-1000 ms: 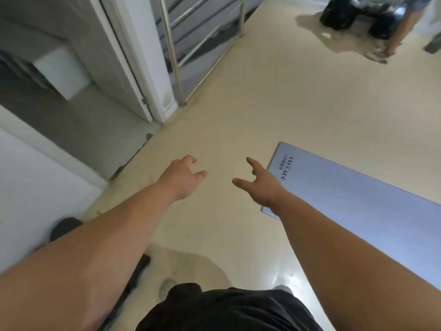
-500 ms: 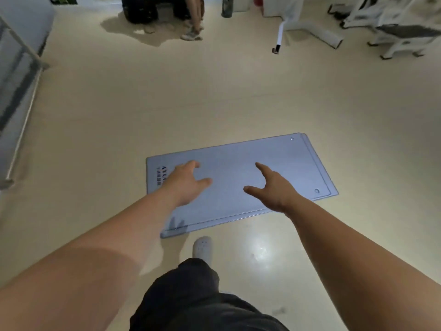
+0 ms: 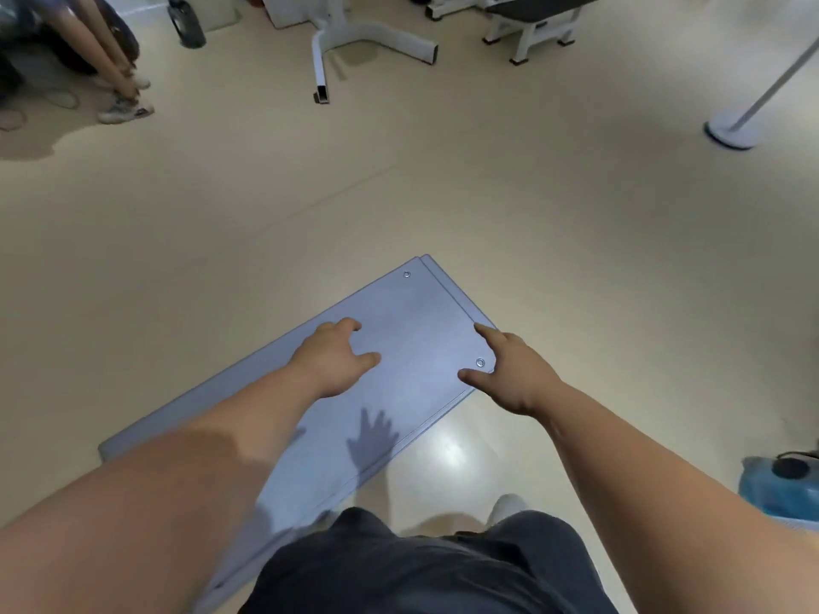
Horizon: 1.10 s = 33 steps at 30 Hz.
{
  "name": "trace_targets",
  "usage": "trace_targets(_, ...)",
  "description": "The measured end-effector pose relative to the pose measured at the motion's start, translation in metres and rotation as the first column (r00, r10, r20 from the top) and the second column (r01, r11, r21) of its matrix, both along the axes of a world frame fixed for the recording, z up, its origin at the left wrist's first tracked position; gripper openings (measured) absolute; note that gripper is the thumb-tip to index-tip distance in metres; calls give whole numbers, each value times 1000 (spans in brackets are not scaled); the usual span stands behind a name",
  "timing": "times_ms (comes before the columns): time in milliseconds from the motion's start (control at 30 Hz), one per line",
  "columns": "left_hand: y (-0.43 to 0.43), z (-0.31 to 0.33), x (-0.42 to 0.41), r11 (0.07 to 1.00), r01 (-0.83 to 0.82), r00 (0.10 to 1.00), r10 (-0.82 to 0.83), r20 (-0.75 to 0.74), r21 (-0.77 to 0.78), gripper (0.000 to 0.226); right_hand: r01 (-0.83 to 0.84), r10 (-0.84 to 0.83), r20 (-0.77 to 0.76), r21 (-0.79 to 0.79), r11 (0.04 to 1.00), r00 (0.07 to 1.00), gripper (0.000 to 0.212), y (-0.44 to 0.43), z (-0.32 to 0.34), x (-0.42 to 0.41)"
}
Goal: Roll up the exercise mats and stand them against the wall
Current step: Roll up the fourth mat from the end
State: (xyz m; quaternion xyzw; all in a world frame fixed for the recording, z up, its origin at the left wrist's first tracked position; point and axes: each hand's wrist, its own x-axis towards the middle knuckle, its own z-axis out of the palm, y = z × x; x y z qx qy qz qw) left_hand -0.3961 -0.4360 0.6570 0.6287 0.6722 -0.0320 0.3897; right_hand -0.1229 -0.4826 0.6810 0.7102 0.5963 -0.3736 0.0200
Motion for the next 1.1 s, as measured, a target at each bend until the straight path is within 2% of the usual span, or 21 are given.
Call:
trace_targets(100,59,-13,70,1000,-4,1000,4,-6,-3,70,21,-21,-3,-10,1000,1000,85,60,-25,77)
trace_targets(200,108,-36,140,994,-110,994,110,-18,-10,69,-34,33,-26,-8,999,999,84,130,-50,154)
trace_targets(333,142,-33,222,955,-291,957,291,-8,-56,69,-219,221,12,-89,972,975,84,216,-58,233)
trace_targets(433,158,-14,254,912,-409,912,409,25,-34,69,-380,390,53,-134,915,919,84,279,-47,257)
trace_targets(633,177,-13,247,771,-633,772,635,16,-62,74,-636,649,86,-137,760,756,84,387,-39,230)
trace_targets(733,199,-20,240,707,-700,709,705,16,-106,74,-700,712,122,-133,702,691,83,429,-40,217)
trace_targets(967,240,-26,247,507,-857,505,862,50,-87,73,-843,857,155,-164,512,491,81,526,-45,168)
trace_targets(1033,251,-37,244,415,-904,415,910,21,-103,73,-888,905,142,-183,423,402,79,554,-58,142)
trace_targets(1100,266,-55,238,299,-949,303,953,-18,-101,72,-938,954,145,-194,288,263,78,585,-79,111)
